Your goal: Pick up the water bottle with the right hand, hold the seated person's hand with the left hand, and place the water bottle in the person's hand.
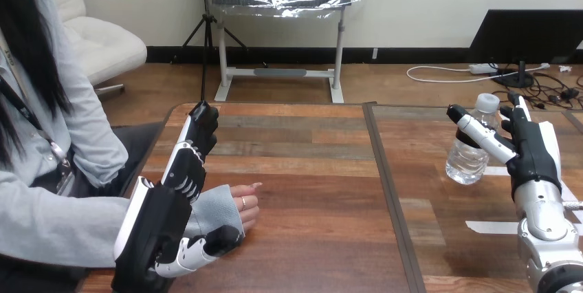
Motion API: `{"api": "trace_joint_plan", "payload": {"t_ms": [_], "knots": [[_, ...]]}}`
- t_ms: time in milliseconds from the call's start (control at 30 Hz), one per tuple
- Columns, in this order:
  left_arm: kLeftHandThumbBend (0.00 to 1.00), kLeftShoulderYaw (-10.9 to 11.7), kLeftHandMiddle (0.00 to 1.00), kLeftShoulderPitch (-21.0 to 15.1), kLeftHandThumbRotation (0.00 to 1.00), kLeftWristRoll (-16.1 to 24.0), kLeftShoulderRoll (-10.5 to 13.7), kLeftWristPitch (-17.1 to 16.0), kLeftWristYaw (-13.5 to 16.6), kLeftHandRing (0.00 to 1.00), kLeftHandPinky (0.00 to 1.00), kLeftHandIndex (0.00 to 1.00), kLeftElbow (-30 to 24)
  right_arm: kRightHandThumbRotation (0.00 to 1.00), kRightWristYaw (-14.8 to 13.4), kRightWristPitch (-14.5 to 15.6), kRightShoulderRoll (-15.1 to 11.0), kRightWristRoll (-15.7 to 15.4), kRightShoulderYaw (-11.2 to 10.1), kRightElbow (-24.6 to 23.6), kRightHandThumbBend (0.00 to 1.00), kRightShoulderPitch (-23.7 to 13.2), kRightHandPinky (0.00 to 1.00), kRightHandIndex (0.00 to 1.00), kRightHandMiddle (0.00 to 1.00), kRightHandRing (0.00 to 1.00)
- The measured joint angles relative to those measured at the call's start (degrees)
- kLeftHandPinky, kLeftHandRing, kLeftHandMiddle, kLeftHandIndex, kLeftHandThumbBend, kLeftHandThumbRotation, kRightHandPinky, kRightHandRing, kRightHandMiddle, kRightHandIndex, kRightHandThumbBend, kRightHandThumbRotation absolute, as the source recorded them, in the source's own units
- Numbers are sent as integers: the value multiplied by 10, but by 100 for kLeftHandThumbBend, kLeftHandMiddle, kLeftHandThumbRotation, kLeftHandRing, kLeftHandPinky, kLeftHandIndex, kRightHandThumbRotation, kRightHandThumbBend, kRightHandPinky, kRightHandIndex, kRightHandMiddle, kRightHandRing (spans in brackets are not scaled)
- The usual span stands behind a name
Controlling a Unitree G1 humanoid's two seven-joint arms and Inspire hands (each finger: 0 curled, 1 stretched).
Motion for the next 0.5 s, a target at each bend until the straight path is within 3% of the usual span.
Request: {"api": "trace_joint_plan", "payload": {"t_ms": [500], "knots": [[100,3,100,6,64,-4,1,-1,-6,100,100,100,-2,56,-3,12,0,-9,0,1,100,0,91,100,95,95]]}}
